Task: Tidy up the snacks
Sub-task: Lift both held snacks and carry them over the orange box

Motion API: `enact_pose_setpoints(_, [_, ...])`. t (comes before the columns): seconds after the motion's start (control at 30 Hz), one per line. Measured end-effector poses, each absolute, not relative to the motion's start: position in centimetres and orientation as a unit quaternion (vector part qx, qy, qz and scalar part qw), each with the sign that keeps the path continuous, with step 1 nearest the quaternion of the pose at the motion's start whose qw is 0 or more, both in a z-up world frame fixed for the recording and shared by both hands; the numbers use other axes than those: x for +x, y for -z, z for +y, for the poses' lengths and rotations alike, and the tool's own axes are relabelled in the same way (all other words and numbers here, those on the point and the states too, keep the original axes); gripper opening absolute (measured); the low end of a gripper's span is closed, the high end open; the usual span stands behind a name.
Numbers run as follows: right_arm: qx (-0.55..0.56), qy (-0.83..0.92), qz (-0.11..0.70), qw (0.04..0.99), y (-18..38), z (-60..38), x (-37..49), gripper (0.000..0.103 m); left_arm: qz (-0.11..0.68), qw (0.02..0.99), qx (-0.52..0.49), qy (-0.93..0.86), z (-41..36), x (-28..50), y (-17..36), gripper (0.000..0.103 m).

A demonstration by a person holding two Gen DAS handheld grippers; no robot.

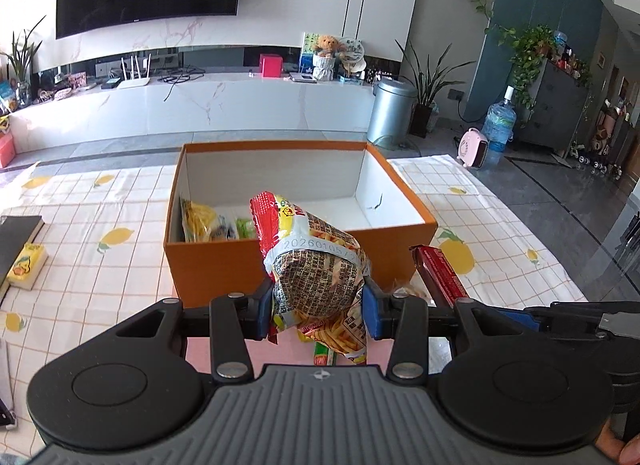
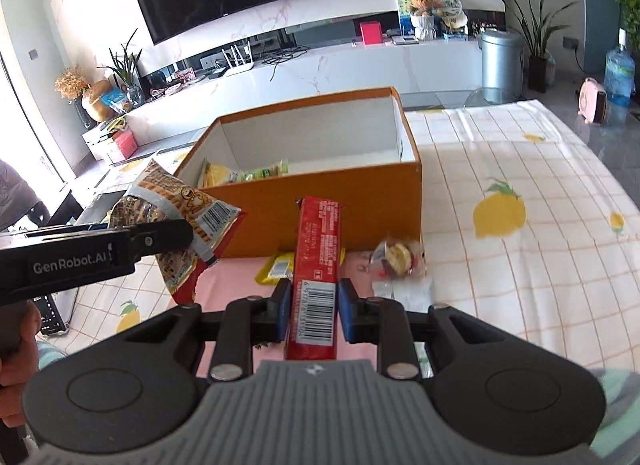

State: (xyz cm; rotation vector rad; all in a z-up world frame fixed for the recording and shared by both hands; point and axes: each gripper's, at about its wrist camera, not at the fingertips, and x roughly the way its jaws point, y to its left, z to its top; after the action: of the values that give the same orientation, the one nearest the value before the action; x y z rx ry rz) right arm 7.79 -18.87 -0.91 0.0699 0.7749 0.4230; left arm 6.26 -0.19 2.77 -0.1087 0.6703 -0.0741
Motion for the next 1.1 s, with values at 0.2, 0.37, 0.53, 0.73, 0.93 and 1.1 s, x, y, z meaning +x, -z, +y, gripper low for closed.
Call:
enact_pose_setpoints(0.2, [-0.004,-0.209,0.354,0.912,-1.5,-17.9,10.8,0.022,0.309,0.950,-0.038,0.037,-0.3,9.0,-4.4,0.049])
enact_pose_setpoints(0.37, [-0.044,-0.211,0.351,0.911,-2.4,-16.6,14.3,0.022,0.310,0.950,-0.022,0.036,-0.6,11.9,-4.8,0.049])
enact_pose_setpoints(0.53, [-0.079,-0.207,0.360,0.906,-2.2,-15.1,18.0,0.022,0.323,0.946,-0.010,0.036,-0.5,14.5,-4.4,0.049])
enact_pose_setpoints(0.73, [-0.111,-0.210,0.389,0.890,-1.2,-13.2,22.7,0.022,0.349,0.936,-0.004,0.036,-0.2,17.5,-3.3,0.049])
enact_pose_setpoints(0.93, [-0.126,-0.216,0.436,0.864,0.7,-11.2,27.1,0.021,0.394,0.918,-0.016,0.032,1.0,21.2,-1.0,0.049])
enact_pose_setpoints(1.1, [-0.151,-0.218,0.470,0.842,2.5,-9.8,29.9,0.021,0.427,0.904,-0.017,0.032,1.4,23.1,0.6,0.049])
